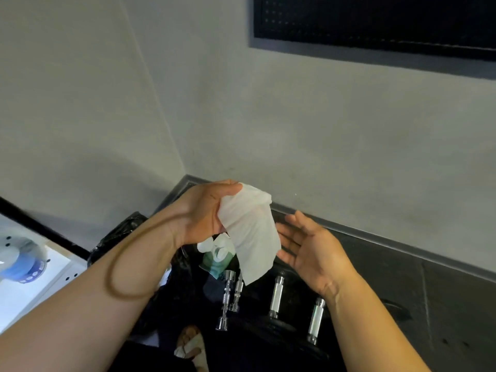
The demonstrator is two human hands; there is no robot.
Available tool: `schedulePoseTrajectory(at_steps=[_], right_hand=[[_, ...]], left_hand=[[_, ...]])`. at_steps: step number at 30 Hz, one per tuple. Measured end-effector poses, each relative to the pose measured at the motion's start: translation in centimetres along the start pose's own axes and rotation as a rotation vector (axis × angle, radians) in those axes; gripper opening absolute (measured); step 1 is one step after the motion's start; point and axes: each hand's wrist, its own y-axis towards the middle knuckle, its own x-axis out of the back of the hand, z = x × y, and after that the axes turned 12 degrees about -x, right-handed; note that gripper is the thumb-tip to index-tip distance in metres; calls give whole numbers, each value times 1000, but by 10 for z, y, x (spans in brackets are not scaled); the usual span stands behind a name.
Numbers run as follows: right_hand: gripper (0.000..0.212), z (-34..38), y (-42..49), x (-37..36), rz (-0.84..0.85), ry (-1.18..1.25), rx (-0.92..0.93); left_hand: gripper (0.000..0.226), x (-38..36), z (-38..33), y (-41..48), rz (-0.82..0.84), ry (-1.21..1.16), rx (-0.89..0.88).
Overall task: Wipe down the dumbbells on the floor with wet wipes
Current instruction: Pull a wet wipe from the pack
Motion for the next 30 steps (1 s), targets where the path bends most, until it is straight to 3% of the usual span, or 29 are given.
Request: schedulePoseTrajectory(at_steps=[2,7,10,15,22,27,30], right_hand=[[43,-5,-14,-2,5,12,-2],[51,-9,-34,-10,-28,-18,17],[61,-10,-41,-16,88,93,-74],[77,-12,-45,-11,295,421,-80],[54,-18,-45,-2,205,491,24],[46,-19,-48,7,218,549,75],[29,-23,-45,11,203,497,80]], left_hand=[[50,-8,-2,-5,-13,31,-10],[13,-36,-4,-21,-55,321,-115],[14,-57,3,-32,-5,342,-93],[23,-85,24,-47,-95,243,-59],[3,-121,40,-68,-364,635,-276],[8,-129,47,-73,-441,510,-124],[2,-130,51,-75,-453,612,-146]])
